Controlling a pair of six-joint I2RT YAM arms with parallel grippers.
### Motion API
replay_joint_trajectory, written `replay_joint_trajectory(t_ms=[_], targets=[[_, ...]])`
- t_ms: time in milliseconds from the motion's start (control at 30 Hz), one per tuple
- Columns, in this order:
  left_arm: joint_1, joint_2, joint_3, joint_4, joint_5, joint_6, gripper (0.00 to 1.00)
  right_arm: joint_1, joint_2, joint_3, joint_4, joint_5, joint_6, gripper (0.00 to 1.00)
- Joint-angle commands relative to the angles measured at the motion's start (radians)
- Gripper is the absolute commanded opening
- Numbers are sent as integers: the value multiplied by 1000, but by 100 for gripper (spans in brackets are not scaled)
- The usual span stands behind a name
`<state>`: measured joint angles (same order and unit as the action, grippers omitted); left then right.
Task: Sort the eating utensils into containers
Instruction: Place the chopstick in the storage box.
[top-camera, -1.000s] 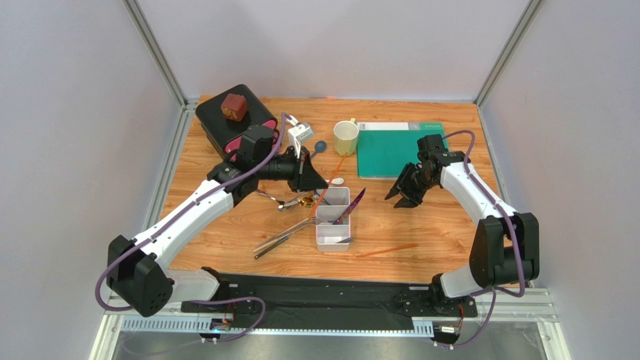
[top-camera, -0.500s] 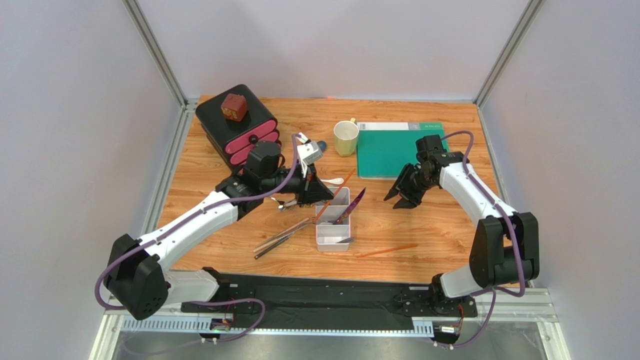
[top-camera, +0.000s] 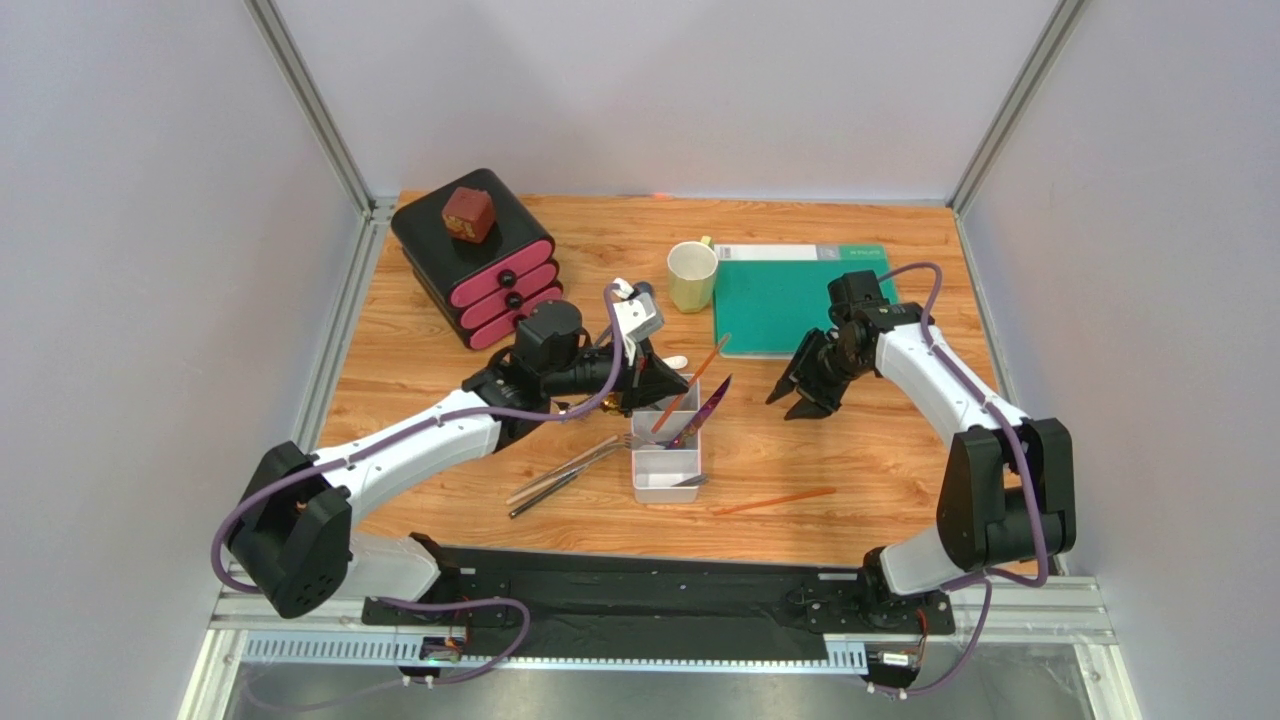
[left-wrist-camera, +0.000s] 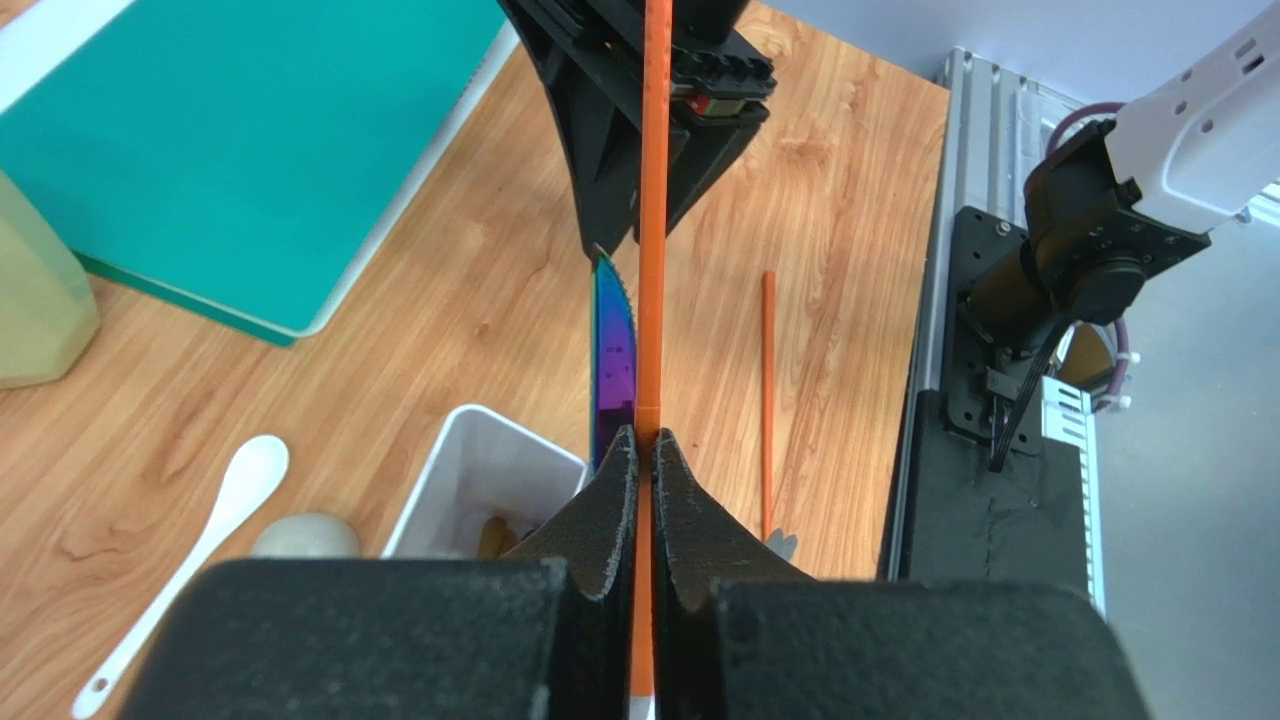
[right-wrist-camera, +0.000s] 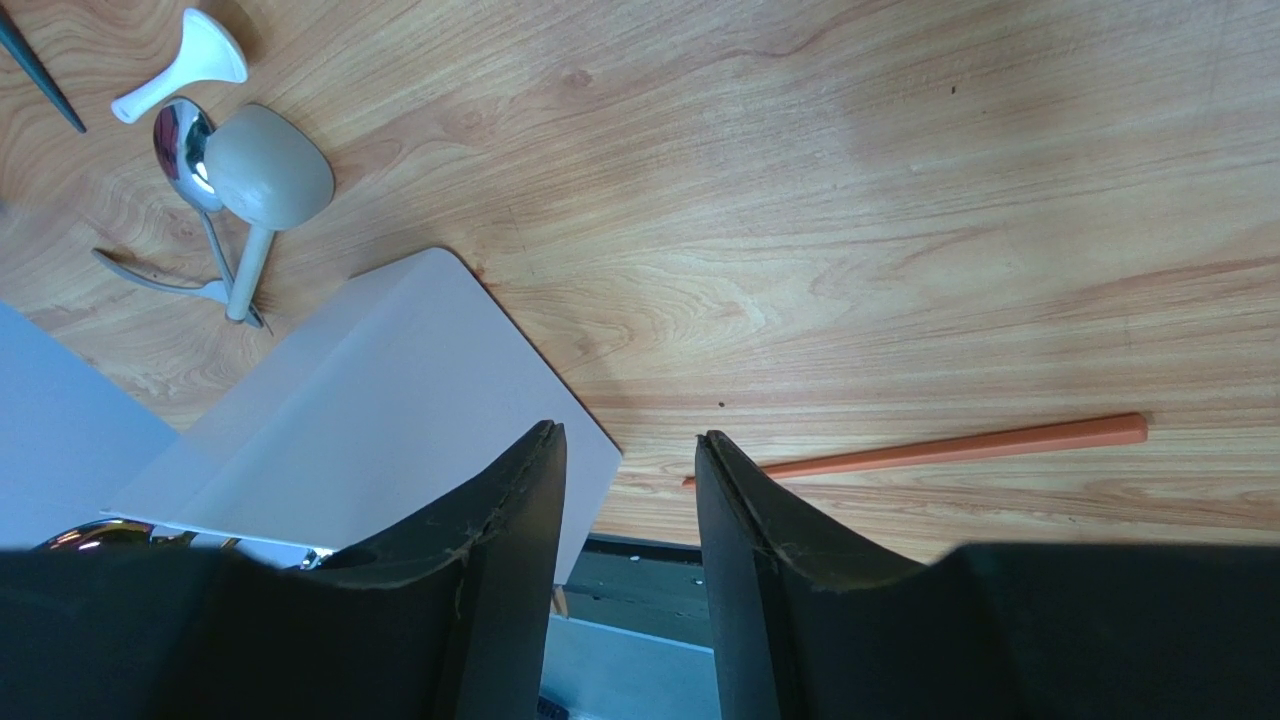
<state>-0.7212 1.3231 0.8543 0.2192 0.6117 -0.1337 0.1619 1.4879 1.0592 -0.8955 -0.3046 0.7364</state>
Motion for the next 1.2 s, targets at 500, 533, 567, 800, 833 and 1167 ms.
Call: replay_joint_trajectory(t_ms=[500, 533, 567, 800, 833, 1167], targets=[[-86, -52, -158, 157, -38, 23, 0, 13, -18, 13, -25, 12, -23, 42], [-90, -50, -162, 166, -41, 29, 0, 11, -17, 16, -28, 12, -25, 42], [-92, -47, -173, 172, -43, 31, 0, 11, -17, 22, -29, 10, -25, 42], [-104, 5, -213, 201, -49, 78, 0, 14, -26, 21, -48, 9, -17, 42], [-106, 13, -213, 201, -50, 83, 0, 16, -28, 19, -48, 9, -15, 42], [-116, 90, -204, 200, -30, 94, 0, 47, -41, -10, -22, 15, 23, 42]])
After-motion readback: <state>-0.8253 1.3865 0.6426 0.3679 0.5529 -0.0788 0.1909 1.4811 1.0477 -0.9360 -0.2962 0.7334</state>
